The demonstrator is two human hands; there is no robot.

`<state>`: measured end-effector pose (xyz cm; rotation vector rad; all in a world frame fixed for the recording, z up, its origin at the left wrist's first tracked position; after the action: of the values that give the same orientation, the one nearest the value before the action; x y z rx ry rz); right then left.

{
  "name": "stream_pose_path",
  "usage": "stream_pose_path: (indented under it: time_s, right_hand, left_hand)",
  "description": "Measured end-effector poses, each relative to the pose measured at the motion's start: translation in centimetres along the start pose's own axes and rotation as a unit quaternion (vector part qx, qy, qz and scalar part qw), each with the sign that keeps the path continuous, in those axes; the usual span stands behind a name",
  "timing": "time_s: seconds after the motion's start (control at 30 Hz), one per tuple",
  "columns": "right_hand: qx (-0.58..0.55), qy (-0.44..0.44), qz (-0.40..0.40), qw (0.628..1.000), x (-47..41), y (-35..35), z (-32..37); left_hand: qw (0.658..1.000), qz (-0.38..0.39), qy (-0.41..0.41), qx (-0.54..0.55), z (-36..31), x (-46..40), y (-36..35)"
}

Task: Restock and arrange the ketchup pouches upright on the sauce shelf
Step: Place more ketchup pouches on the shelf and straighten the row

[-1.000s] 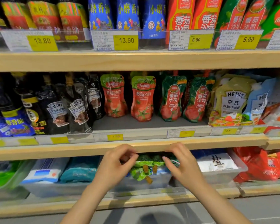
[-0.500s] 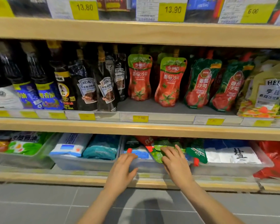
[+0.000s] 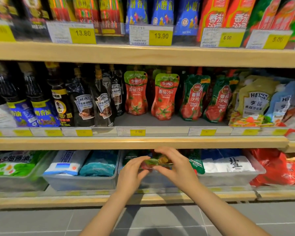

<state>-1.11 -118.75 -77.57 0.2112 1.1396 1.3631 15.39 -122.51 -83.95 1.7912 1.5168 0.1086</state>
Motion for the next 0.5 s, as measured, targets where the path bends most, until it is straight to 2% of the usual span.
stream_pose_path:
  time_s: [0.07,0.2,0.27,0.37,0.5]
  right_hand:
    - [-0.113,-0.085,0.023,0.990,-0.6,0.6,-0.1]
    - [-0.220,-0.137,0.058,0.964,-2.9,1.2,0.5]
    - [-0.251,-0.174,0.067,0.950,-4.2,1.5,0.6]
    - [-0.287,-0.231,0.078,0.926,-5.4,2.1,0.0]
    - [-0.294,-0.272,0.101,0.911,-5.5,2.1,-0.2]
  left_hand:
    - [0.999,-0.033,0.024,0.006,-0.8,-0.2,0.9]
    - [0.999,-0.043,0.032,-0.007,-2.5,-1.1,2.8]
    - [0.997,0.010,0.072,0.030,-2.6,-1.6,3.4]
    - [0.969,0.133,0.112,0.175,-2.1,-1.1,3.1]
    - [0.955,0.135,0.128,0.231,-1.7,-0.2,2.5]
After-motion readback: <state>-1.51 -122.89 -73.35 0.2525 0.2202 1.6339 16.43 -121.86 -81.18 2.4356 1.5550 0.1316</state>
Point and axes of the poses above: each hand's wrist, its own x-axis away from the middle knuckle, its own y-axis out of the back of the hand, z = x × y, the point moved 2 cm from there along -x, towards the middle knuckle, and after that the axes turned 7 degrees about x, right-handed, at the moved point
